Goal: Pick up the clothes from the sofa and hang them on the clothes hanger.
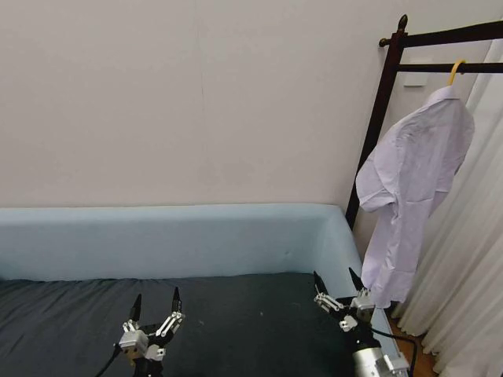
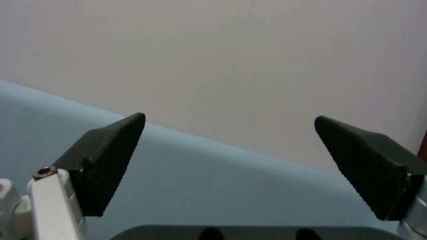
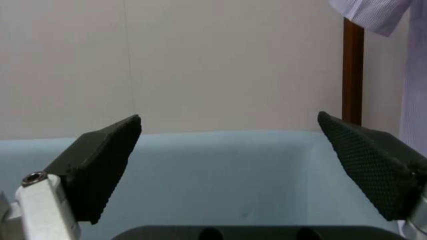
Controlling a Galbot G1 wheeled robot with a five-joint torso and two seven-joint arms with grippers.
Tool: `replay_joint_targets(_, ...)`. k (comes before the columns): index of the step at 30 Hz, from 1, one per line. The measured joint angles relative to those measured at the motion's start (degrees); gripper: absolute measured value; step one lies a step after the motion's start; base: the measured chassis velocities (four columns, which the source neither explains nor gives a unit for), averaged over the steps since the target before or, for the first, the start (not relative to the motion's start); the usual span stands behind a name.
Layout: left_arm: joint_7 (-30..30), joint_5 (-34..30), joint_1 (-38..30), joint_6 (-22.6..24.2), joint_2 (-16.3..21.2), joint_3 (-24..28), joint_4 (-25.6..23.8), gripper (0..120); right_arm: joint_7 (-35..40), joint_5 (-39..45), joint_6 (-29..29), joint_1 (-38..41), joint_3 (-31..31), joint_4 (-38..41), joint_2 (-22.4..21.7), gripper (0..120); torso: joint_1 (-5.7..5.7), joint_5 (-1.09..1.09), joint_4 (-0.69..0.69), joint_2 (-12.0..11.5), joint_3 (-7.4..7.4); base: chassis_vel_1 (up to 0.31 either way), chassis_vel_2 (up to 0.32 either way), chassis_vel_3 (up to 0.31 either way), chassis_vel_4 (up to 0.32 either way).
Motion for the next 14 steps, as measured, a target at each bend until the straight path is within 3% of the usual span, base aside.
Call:
replay_joint_targets(3, -0.6, 2.5, 0.2, 0.7, -1.7, 0.3, 1.4, 100, 0.0, -4.3, 2.2, -2.1, 1.1, -1.7, 3.4, 100, 0.01, 0.0, -0.01, 0.0, 0.01, 0.0, 0.0, 0.0, 0.0)
replay_joint_targets(14, -0.6, 2.5, 0.2, 0.8, -1.7, 0.3, 1.5, 100, 0.0, -4.5, 2.3, -1.9, 1.3, -2.0, 3.3, 100, 0.01, 0.0, 0.0, 0.0, 0.01, 0.0, 0.0, 0.0, 0.0)
